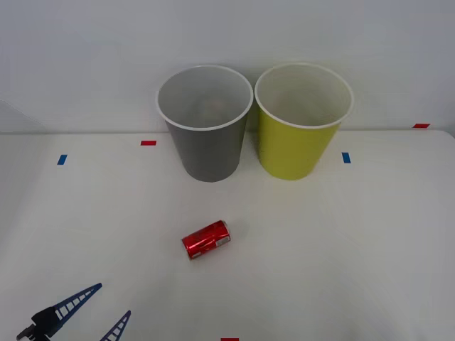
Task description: Put cans in the gray bin and PET bottles in the light green bin.
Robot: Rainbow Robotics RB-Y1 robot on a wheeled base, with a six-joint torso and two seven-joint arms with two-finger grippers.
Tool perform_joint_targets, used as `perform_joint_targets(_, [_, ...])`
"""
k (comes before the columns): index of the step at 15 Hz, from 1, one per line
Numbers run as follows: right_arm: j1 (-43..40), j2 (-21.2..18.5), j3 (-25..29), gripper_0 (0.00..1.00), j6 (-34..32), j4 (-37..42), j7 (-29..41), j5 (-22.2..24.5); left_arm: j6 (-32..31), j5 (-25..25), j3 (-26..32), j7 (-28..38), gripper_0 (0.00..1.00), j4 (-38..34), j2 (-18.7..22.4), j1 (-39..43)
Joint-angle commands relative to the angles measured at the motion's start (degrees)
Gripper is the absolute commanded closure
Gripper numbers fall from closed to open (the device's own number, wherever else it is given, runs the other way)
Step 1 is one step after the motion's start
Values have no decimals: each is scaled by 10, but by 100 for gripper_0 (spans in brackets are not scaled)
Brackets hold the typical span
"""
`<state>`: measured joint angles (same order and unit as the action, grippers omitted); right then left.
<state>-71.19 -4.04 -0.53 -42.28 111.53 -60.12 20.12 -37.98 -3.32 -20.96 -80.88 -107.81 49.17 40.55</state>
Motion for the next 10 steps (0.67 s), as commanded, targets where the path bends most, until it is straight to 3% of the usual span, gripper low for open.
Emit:
perform_joint_targets(1, [0, 0, 0, 0, 0, 0, 0, 0, 82, 10, -18, 2, 35, -48, 8, -31])
perform_joint_targets(5, [0, 0, 0, 0, 0, 0, 0, 0, 156, 11, -73, 2, 37, -48, 10, -111])
perform_joint_targets(10, [0, 0, 0, 0, 0, 0, 0, 0, 217, 18, -101, 2, 39, -53, 23, -173])
